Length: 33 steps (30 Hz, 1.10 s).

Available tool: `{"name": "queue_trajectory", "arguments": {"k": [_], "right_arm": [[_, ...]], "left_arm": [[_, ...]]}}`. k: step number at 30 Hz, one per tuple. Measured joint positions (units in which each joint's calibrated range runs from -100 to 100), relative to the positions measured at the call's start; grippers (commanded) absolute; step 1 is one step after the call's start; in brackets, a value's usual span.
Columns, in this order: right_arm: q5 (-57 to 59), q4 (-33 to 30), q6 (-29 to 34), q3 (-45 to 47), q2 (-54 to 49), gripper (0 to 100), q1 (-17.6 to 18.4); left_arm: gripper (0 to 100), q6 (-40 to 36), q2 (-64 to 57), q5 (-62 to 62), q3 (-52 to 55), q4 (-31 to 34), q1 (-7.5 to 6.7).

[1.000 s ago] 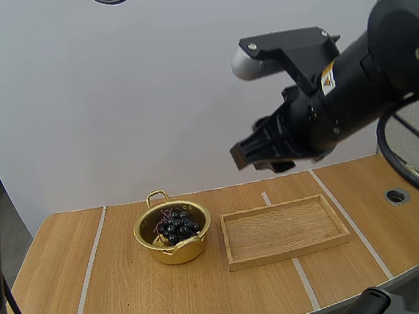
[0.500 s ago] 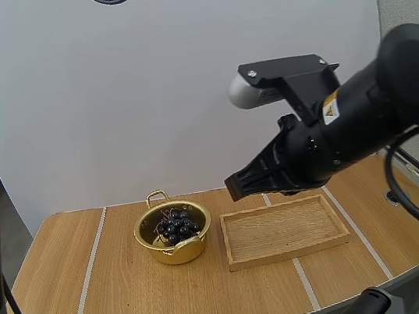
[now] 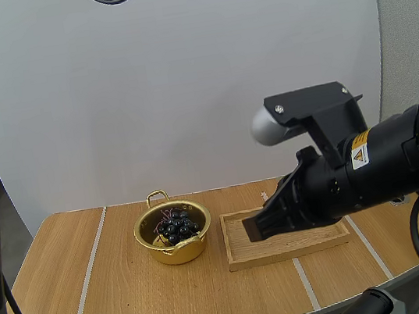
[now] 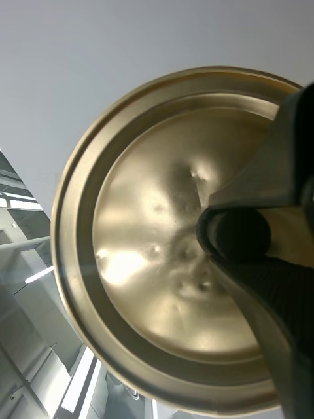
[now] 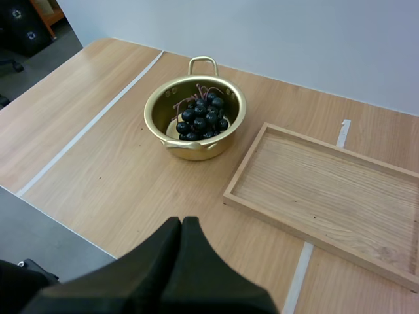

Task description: Open the pot, put the grape inside, and close it

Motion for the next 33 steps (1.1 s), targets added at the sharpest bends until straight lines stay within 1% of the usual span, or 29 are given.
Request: {"name": "queue_trajectory", "arguments": {"k": [10,14,17,19,26,29,33], "right_arm": [[0.0,0.2,-0.09,1.67,0.0,0,0.0],[0.0,0.2,-0.09,1.67,0.0,0,0.0],[0.0,0.2,-0.09,1.67,0.0,0,0.0],[0.0,0.2,-0.09,1.67,0.0,0,0.0],[0.0,0.2,-0.09,1.67,0.0,0,0.0],[0.0,0.2,-0.09,1.67,0.0,0,0.0],[0.0,0.2,-0.09,1.67,0.0,0,0.0]], "left_arm": [[0,0.0,0.0,0.48,0.0,0.0,0.0],[0,0.0,-0.06,8.23,0.0,0.0,0.0],[0,0.18,-0.06,20.64,0.0,0.25,0.0],[0,1.03,0.1,26.32,0.0,0.33,0.0],[0,2.34,2.85,28.49,0.34,0.33,0.0],[0,2.24,3.53,28.49,4.01,0.33,0.0],[0,1.68,3.65,28.49,12.26,0.33,0.0]]}}
